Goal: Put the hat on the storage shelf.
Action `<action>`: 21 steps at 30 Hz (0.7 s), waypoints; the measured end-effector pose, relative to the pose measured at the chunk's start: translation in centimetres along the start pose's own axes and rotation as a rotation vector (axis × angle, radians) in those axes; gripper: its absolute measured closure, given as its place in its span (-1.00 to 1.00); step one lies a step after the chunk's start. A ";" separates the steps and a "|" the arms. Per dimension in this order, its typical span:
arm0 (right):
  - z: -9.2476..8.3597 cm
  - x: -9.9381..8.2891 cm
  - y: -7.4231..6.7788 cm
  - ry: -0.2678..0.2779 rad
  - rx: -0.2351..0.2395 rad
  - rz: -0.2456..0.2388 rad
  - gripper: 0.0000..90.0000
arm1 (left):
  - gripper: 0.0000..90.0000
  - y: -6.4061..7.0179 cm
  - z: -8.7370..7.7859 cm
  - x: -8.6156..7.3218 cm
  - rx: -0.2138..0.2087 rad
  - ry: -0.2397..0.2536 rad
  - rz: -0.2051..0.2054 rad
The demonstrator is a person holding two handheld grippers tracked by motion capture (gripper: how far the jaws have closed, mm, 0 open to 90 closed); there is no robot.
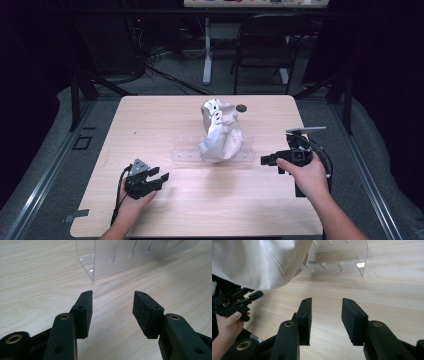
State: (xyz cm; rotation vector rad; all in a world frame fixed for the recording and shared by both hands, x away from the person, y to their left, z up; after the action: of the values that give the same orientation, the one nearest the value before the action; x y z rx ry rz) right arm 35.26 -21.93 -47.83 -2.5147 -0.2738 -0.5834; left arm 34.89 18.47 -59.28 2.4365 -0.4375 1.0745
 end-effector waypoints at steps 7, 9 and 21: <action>2.5 -3.0 1.4 -0.015 -0.047 -0.023 0.35 | 0.13 0.1 0.2 -0.1 0.000 -0.003 0.000; 2.9 -3.7 1.7 -0.008 -0.045 -0.026 0.34 | 0.13 0.1 0.3 -0.1 0.000 -0.004 0.001; 5.2 -7.1 3.5 0.075 -0.111 -0.099 0.25 | 0.13 0.1 0.5 -0.1 0.003 -0.011 0.006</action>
State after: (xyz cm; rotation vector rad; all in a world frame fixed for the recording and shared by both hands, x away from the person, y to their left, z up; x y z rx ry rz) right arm 31.88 -22.51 -56.69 -2.5900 -0.3483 -0.7496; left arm 35.09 18.18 -59.66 2.4469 -0.4471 1.0651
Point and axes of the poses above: each handheld gripper's, and its own axes: z roughly forward along the jaws, x roughly out of its top, y roughly to its right, the point moved 5 cm from there along z, roughly forward along the jaws, and after that the axes turned 10 degrees about -z, right-handed, at the moved point
